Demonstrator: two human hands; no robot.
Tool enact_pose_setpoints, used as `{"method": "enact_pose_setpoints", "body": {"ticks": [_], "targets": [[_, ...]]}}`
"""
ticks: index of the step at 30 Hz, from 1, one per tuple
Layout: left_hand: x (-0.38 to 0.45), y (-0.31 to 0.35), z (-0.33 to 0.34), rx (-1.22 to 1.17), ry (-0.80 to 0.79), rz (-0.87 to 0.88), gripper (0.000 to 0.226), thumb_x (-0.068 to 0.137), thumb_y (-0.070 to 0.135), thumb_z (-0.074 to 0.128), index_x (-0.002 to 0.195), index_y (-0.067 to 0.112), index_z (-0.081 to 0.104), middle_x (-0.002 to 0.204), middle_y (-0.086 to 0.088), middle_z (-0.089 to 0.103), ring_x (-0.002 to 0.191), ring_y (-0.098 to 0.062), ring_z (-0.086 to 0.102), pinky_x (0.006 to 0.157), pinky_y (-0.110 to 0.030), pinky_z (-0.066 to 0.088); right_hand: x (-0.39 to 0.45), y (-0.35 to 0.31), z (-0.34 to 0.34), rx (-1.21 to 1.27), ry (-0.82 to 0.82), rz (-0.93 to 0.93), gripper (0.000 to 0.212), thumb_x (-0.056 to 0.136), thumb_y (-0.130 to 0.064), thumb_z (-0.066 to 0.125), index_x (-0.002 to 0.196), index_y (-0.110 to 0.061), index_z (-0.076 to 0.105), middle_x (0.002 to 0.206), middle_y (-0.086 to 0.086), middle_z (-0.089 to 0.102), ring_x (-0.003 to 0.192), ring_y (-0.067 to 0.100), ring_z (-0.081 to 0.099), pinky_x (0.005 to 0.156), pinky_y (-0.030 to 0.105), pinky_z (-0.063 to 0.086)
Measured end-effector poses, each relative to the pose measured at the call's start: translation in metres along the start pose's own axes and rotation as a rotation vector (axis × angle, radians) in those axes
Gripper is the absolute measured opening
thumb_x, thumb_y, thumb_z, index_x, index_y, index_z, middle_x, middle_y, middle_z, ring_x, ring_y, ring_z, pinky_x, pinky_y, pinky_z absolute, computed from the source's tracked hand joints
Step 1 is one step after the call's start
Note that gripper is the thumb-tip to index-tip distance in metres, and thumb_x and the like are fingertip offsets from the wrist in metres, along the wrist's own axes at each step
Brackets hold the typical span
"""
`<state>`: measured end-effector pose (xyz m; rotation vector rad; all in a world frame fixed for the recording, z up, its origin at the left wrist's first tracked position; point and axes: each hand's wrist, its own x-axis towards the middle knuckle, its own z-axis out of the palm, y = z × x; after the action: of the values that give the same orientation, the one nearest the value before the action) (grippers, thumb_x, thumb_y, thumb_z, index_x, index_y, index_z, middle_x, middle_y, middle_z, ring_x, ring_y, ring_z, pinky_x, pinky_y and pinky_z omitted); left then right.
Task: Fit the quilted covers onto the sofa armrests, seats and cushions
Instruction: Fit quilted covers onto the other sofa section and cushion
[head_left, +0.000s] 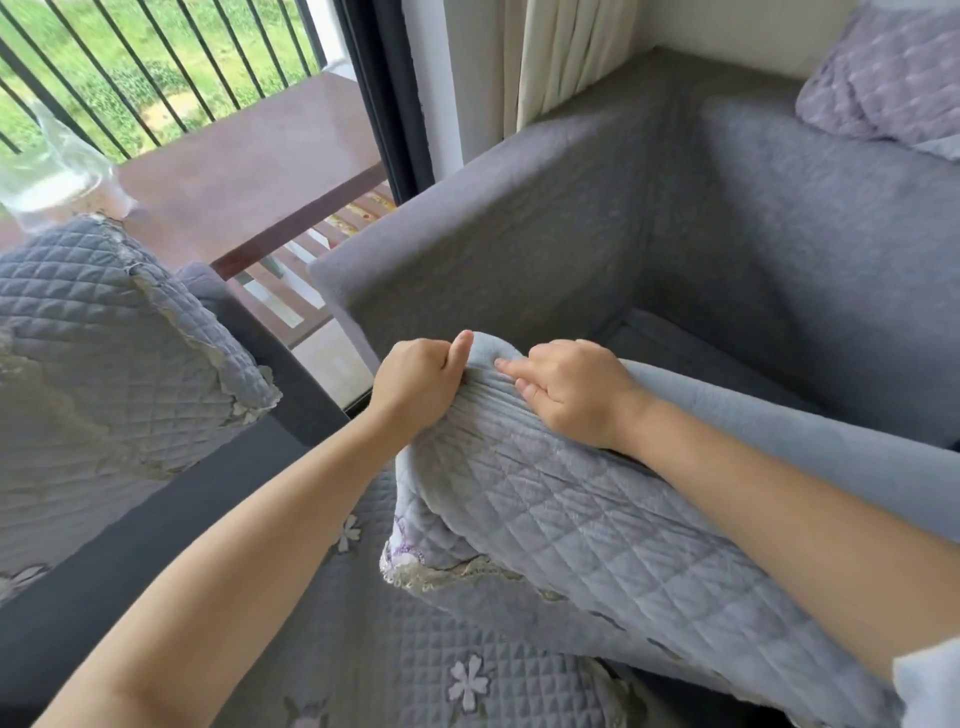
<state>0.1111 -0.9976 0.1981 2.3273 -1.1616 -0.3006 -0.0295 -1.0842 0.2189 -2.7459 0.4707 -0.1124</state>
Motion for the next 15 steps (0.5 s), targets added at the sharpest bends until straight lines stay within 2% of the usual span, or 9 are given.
{"method": "enact_pose_setpoints", "body": {"ticks": [2,4,7,10,13,14,15], "targets": [[0.014,0.005,0.004,0.017,-0.022,-0.004,0.057,0.098,0.039,0.033,0.05,0.009,0.037,0.055,-0.004,0.043,0.062,-0.022,0.043,0.064,-0.03,0.034,0.003,0.006,-0.001,-0.015,-0.028,0.025,0.072,0.075,-0.04,0.01,0.136,-0.023,0.044,0.116,0.006,0.059,0.112,0.022,0.05,0.089,0.027,0.032],[0.028,0.008,0.007,0.021,-0.036,-0.022,0.057,0.097,0.04,0.034,0.049,0.01,0.04,0.058,-0.004,0.046,0.068,-0.023,0.045,0.065,-0.029,0.033,0.009,0.01,-0.005,-0.019,-0.06,0.052,0.071,0.074,-0.038,0.012,0.137,-0.023,0.043,0.118,0.006,0.057,0.114,0.022,0.048,0.09,0.028,0.031],[0.034,0.004,0.01,0.016,-0.038,-0.061,0.056,0.097,0.039,0.035,0.048,0.011,0.037,0.053,0.0,0.041,0.069,-0.023,0.045,0.063,-0.028,0.03,0.012,0.012,-0.003,-0.103,0.017,0.073,0.078,0.072,-0.056,0.009,0.128,-0.015,0.046,0.113,0.01,0.057,0.109,0.026,0.05,0.09,0.033,0.033],[0.03,-0.006,0.009,-0.005,-0.028,-0.099,0.055,0.097,0.036,0.034,0.049,0.01,0.036,0.052,-0.001,0.041,0.063,-0.023,0.042,0.062,-0.028,0.03,0.012,0.005,0.005,-0.185,0.057,0.07,0.092,0.058,-0.068,0.005,0.113,-0.009,0.047,0.105,0.011,0.055,0.101,0.029,0.051,0.088,0.036,0.033],[0.022,-0.007,0.009,-0.032,0.004,-0.092,0.055,0.097,0.033,0.035,0.048,0.01,0.03,0.05,-0.002,0.036,0.055,-0.022,0.036,0.062,-0.029,0.029,0.009,0.003,0.005,-0.076,0.096,0.069,0.072,0.06,-0.069,0.017,0.088,-0.01,0.048,0.093,0.007,0.052,0.094,0.029,0.052,0.083,0.034,0.033],[0.018,-0.005,0.008,-0.028,0.023,-0.088,0.055,0.098,0.033,0.035,0.048,0.01,0.028,0.05,-0.003,0.036,0.058,-0.023,0.036,0.062,-0.03,0.029,0.004,0.003,0.001,-0.05,0.092,0.063,0.063,0.065,-0.068,0.024,0.082,-0.012,0.045,0.094,0.006,0.05,0.098,0.029,0.051,0.084,0.033,0.033],[0.015,-0.006,0.008,-0.021,0.039,-0.087,0.055,0.098,0.032,0.034,0.047,0.011,0.029,0.052,-0.005,0.038,0.062,-0.025,0.038,0.063,-0.03,0.029,-0.002,0.004,-0.003,-0.037,0.057,0.05,0.054,0.073,-0.065,0.034,0.08,-0.012,0.045,0.104,0.008,0.052,0.108,0.029,0.048,0.09,0.032,0.031]]}}
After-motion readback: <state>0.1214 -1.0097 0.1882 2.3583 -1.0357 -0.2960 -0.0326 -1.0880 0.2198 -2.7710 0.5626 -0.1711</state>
